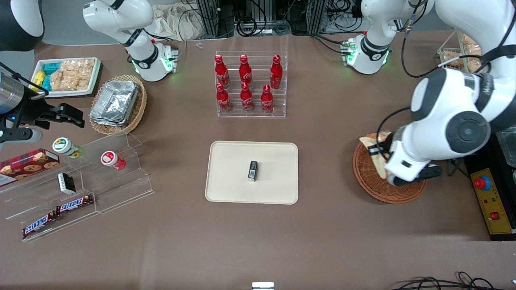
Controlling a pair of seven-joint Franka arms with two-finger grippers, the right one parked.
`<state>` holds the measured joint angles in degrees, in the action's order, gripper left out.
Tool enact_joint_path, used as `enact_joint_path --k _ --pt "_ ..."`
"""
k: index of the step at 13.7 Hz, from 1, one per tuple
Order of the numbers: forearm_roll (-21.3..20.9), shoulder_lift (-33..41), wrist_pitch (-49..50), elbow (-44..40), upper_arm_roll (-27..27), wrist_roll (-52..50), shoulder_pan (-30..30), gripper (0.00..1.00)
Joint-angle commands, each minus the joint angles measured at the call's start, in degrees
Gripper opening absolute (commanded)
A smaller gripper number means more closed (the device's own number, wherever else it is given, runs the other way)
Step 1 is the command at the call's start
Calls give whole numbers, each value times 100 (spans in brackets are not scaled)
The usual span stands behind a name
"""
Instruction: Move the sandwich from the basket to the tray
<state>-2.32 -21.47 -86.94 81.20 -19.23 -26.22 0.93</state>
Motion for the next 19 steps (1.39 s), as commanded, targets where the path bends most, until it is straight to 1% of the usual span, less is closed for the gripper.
enact_joint_path --k 1,3,6,9,12,15,16,17,18,19 --pt "-390 -164 -199 -87 -353 363 327 1" --pt "-593 -435 -646 -87 -354 258 854 1" --pt "-305 -1042 -1542 -113 -397 -30 1066 1" --pt "-374 -1630 -2282 -95 -380 -278 1453 1" --pt "-374 -2202 -2897 -87 -380 -278 1585 1" --pt "-401 -2589 -3048 -87 -371 -270 1682 1" --pt "-392 -2642 -3057 -87 -362 -226 1648 4" --pt "-348 -2643 -3057 -87 -362 -243 1647 16" --pt "-322 -2634 -3048 -95 -362 -304 1647 52" --pt "-313 -2617 -3048 -95 -362 -313 1639 100"
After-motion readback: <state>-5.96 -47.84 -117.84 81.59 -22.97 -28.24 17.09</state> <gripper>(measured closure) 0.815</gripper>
